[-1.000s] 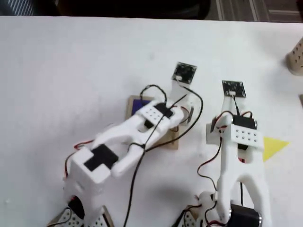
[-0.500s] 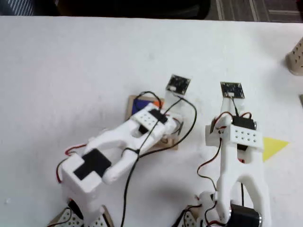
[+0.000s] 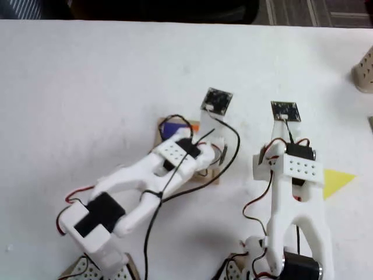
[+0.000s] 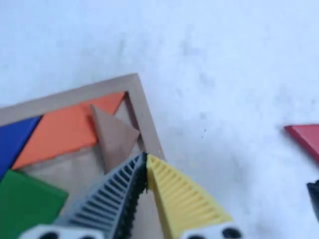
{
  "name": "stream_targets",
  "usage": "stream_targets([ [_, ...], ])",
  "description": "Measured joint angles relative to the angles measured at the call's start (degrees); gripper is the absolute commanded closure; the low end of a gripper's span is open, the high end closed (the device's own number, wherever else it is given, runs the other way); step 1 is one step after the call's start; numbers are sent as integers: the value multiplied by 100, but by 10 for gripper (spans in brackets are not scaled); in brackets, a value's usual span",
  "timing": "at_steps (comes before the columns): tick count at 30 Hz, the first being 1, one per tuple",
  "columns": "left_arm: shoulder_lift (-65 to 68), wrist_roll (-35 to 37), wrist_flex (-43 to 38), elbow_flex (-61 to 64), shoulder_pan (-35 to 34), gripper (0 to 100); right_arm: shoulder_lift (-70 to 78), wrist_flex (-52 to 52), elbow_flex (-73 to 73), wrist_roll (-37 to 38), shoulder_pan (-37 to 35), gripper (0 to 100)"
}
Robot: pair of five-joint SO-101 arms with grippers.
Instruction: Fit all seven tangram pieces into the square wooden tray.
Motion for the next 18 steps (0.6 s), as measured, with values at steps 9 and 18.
stream_targets([
  [9, 703, 9, -949, -325, -88, 980, 0, 0, 0, 0, 0, 975],
  [18, 1099, 9, -510, -782, -158, 980, 0, 0, 0, 0, 0, 975],
])
